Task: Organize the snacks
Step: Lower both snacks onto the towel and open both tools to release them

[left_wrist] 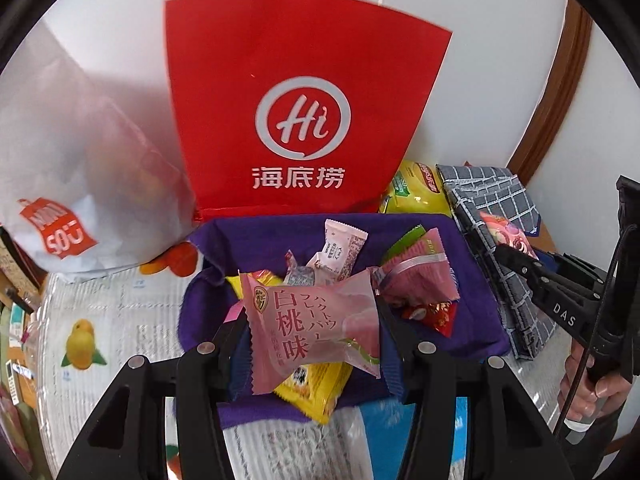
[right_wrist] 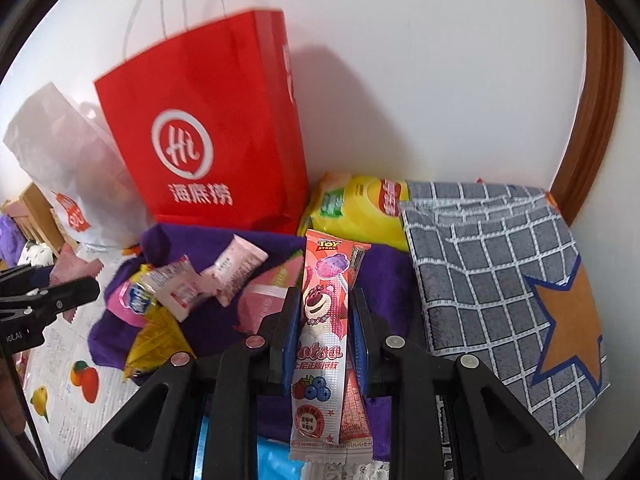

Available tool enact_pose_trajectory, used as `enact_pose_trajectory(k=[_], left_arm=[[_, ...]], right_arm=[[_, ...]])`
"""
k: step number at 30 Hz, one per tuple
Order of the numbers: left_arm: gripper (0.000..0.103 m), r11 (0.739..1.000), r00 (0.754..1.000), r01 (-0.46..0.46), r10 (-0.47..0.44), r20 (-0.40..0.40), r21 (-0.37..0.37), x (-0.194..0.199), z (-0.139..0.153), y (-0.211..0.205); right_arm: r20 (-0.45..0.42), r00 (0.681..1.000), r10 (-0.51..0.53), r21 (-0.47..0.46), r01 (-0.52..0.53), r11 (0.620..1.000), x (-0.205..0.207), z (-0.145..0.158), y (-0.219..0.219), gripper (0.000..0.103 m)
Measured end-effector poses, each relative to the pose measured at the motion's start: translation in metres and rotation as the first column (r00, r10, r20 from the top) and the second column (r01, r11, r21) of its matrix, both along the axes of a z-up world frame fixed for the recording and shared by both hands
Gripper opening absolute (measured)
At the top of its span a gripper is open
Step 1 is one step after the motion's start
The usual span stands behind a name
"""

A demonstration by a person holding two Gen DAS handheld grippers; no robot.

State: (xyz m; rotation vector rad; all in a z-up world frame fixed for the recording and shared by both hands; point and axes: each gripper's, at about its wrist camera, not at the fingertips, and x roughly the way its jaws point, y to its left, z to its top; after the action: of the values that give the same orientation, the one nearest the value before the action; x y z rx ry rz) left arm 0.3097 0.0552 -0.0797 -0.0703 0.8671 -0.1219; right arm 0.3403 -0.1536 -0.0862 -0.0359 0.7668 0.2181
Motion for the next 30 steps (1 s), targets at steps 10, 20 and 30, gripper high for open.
enact_pose_trajectory(k=[10,20,30], left_arm=[[0.051,0.999,0.998,0.042,-0.042,-0.035,-0.021,0.035,-0.026,-0.017],[0.051,0.999,0.995,0.047,-0.048,-0.085,-0.019,0.048,-0.047,-0.019],[0.051,0.997,0.994,0.063,-0.067,-0.092,-0.044,0.049,-0.051,-0.021]], right_arm=[[-0.084,0.996,0.007,-0.039,-0.011,0.999,0.021,-0.032,0.0,0.024],[-0.142,0.989,0.035,-0.063,-0.044,0.997,0.028,-0.053,0.008,0.025],[-0.157,0.986,0.063,-0.084,-0.077,0.993,0.029,-0.064,0.02,0.025]])
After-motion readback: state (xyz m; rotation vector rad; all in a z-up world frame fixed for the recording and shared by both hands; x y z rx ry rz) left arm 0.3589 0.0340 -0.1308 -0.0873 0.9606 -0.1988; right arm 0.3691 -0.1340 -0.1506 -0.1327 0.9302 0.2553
